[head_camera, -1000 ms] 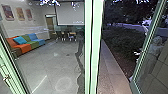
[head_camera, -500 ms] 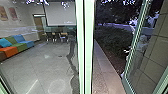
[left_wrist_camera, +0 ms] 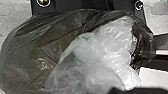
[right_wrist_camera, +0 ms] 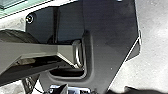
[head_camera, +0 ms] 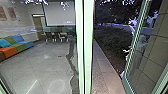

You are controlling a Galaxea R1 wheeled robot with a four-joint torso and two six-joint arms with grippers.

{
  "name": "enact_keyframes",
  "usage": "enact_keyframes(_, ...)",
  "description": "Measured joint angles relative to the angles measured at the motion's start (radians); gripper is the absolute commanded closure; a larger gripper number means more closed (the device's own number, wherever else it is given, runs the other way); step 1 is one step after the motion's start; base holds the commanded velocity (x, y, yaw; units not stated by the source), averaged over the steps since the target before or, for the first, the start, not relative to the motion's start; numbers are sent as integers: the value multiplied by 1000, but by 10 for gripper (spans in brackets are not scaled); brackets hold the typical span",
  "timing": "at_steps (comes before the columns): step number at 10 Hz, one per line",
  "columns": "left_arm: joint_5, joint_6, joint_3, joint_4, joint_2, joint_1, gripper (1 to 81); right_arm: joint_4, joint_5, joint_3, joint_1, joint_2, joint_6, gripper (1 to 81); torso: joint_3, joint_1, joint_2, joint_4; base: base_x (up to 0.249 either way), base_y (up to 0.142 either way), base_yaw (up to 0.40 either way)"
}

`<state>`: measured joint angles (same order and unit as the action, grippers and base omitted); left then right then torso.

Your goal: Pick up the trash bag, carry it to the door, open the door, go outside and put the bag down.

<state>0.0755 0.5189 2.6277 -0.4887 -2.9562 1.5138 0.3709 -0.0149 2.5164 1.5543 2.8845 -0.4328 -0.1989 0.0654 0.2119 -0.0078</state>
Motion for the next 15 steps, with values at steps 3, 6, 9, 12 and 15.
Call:
enact_keyframes(3, 0, 0, 0, 0, 0, 0, 811, 0, -1, 0, 1, 0, 0, 10, 0, 0, 0, 8, 0, 0, 0)
enact_keyframes(6, 0, 0, 0, 0, 0, 1, 811, -4, 0, 0, -3, 0, -1, 10, 0, 0, 0, 57, 0, 0, 0)
enact_keyframes(9, 1, 0, 0, 2, 0, 5, 811, -4, -1, 0, 8, 5, -2, 10, 47, 0, 0, 61, 0, 0, 0)
enact_keyframes(12, -4, 0, 0, 11, 0, 14, 811, -4, -5, 1, 16, 10, -4, 10, 92, -2, 1, 61, 0, 0, 0)
enact_keyframes(15, -2, 0, 0, 19, 0, 13, 811, -4, -5, 35, 16, 45, -4, 10, 91, -2, 1, 61, 0, -25, 0)
